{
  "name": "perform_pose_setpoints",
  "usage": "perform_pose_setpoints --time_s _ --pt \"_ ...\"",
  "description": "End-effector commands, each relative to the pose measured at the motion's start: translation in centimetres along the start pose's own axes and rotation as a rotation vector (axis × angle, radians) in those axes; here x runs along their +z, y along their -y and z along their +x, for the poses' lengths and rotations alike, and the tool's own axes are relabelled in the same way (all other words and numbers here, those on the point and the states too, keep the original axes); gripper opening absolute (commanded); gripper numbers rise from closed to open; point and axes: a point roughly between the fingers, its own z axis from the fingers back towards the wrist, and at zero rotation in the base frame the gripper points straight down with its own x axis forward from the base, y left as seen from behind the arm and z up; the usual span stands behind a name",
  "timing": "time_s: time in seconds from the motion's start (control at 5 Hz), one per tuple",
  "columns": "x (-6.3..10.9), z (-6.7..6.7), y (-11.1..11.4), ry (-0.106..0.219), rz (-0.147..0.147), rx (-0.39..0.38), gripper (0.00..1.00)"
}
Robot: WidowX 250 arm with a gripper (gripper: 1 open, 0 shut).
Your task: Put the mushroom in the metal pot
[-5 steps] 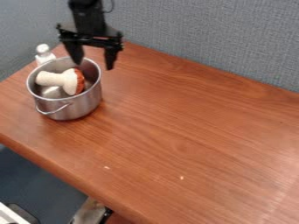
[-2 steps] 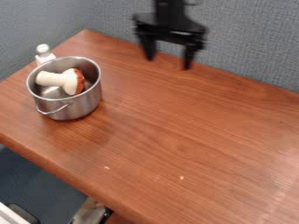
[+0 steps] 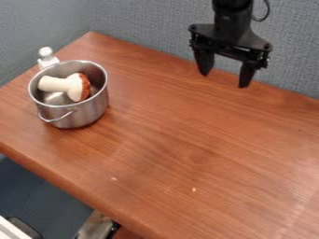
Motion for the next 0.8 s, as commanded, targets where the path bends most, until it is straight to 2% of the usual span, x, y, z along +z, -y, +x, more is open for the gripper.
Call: perform_pose_setpoints --time_s 0.0,0.2,0.4,0.6 --pt "4.3 -0.9 -2.2 0.005 0.034 0.086 0.0" --pt "8.0 -1.6 -3.3 0.011 0.066 0.137 1.0" --pt "8.5 -2.1 -2.3 0.002 0.069 0.18 1.0" --pt "8.5 -2.0 -2.5 -0.009 0.07 0.219 1.0"
